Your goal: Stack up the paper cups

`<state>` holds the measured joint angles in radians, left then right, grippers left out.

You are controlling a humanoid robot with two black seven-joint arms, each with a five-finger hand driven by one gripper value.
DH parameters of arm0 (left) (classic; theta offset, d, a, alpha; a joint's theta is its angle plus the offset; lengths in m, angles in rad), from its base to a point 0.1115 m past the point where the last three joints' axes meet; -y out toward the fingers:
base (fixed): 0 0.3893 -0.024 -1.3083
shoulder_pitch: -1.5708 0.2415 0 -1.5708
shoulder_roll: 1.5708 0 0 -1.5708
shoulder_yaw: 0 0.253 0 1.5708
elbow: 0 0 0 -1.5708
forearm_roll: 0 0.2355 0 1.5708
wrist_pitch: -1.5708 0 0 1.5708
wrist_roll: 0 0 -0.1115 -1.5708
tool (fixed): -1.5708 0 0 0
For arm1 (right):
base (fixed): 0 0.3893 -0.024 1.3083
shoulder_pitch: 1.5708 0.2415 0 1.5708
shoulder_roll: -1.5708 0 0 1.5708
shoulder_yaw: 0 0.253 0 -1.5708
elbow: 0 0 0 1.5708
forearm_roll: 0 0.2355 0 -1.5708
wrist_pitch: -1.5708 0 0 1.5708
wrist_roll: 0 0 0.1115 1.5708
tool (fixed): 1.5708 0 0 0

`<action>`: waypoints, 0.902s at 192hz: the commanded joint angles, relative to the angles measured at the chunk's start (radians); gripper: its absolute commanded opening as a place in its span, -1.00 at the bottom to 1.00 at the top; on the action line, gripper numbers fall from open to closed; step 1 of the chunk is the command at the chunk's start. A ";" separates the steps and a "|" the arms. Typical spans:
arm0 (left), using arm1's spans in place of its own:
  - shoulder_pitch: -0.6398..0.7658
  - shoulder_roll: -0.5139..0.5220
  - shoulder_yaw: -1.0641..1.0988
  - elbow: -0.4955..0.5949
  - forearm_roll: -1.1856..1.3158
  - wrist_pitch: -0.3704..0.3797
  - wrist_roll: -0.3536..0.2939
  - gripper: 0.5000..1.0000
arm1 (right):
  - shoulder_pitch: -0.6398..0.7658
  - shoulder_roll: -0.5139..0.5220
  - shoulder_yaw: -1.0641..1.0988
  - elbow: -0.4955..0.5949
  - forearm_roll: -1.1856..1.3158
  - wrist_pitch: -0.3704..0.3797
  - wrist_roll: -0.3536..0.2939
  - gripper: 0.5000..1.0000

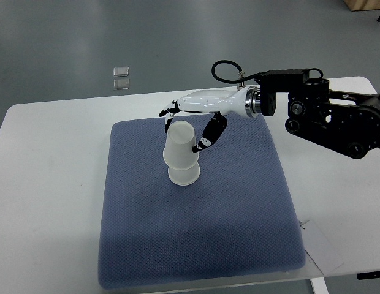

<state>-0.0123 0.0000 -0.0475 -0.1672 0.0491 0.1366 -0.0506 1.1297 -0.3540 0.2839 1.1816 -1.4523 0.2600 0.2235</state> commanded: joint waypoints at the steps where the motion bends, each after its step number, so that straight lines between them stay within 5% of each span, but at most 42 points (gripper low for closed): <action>1: 0.000 0.000 0.000 0.000 0.000 0.000 0.000 1.00 | -0.010 0.006 -0.005 -0.008 -0.022 -0.022 0.002 0.60; 173: 0.000 0.000 0.000 0.000 0.000 0.000 0.000 1.00 | -0.016 0.000 0.015 -0.071 0.015 -0.021 0.000 0.60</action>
<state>-0.0123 0.0000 -0.0474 -0.1672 0.0491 0.1366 -0.0506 1.1114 -0.3513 0.2964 1.1155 -1.4429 0.2472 0.2238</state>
